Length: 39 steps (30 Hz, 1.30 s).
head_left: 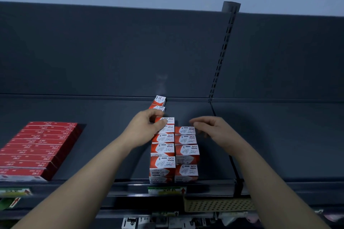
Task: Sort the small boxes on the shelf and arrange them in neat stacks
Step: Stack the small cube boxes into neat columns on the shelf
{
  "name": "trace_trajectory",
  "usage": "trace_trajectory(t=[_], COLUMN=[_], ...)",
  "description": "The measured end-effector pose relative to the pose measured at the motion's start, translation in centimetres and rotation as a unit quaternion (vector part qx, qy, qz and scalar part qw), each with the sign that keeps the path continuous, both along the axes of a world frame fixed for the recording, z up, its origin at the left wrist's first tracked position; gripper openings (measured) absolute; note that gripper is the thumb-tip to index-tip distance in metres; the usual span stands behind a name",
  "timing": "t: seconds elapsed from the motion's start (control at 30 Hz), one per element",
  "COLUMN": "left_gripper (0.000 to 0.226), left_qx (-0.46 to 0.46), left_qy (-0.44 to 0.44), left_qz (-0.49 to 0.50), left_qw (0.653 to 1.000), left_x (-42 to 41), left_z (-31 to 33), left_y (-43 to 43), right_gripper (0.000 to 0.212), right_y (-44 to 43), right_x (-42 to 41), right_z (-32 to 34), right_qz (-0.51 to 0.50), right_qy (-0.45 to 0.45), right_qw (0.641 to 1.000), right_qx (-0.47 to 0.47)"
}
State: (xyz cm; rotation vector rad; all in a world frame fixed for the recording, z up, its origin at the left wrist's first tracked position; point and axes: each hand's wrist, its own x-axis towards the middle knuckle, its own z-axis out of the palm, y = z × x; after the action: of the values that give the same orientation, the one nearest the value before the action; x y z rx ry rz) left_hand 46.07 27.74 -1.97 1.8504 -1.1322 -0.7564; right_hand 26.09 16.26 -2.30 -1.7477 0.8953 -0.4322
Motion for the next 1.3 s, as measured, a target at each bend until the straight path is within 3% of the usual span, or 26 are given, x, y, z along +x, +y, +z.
trace_trajectory(t=[0.13,0.23,0.4,0.67,0.87,1.07,1.3], left_gripper=[0.012,0.016,0.050,0.034,0.026,0.058,0.036], left_qx=[-0.048,-0.023,0.083,0.085,0.046,0.078,0.066], left_qy=[-0.033,-0.064,-0.056,-0.036,-0.015,-0.003,-0.021], left_qz=[0.090,0.141,0.118,0.077,0.108,0.045,0.017], left_qw=[0.994,0.988,0.988,0.993,0.993,0.996,0.997], left_x=[1.7,3.8,5.7,6.5,6.9,7.4,7.2], left_z=[0.3,-0.1,-2.3,-4.1,-5.2,-5.3,-4.9], left_y=[-1.1,-2.7,-5.4,-7.1,-6.6,-6.5,-5.9], right_gripper=[0.020,0.025,0.038,0.034,0.036,0.041,0.028], right_y=[-1.9,-3.6,-6.2,-9.2,-9.9,-10.6,-10.5], right_x=[1.5,3.9,8.9,14.2,15.8,16.1,13.8], right_z=[0.2,0.2,-0.3,-2.2,-3.0,-2.4,-2.1], right_qz=[-0.017,0.005,0.060,0.151,0.192,0.223,0.202], right_qy=[0.012,0.049,0.080,0.071,0.132,0.229,0.232], right_qw=[0.998,0.993,0.980,0.961,0.938,0.916,0.934], right_qx=[-0.051,-0.112,-0.170,-0.220,-0.256,-0.241,-0.183])
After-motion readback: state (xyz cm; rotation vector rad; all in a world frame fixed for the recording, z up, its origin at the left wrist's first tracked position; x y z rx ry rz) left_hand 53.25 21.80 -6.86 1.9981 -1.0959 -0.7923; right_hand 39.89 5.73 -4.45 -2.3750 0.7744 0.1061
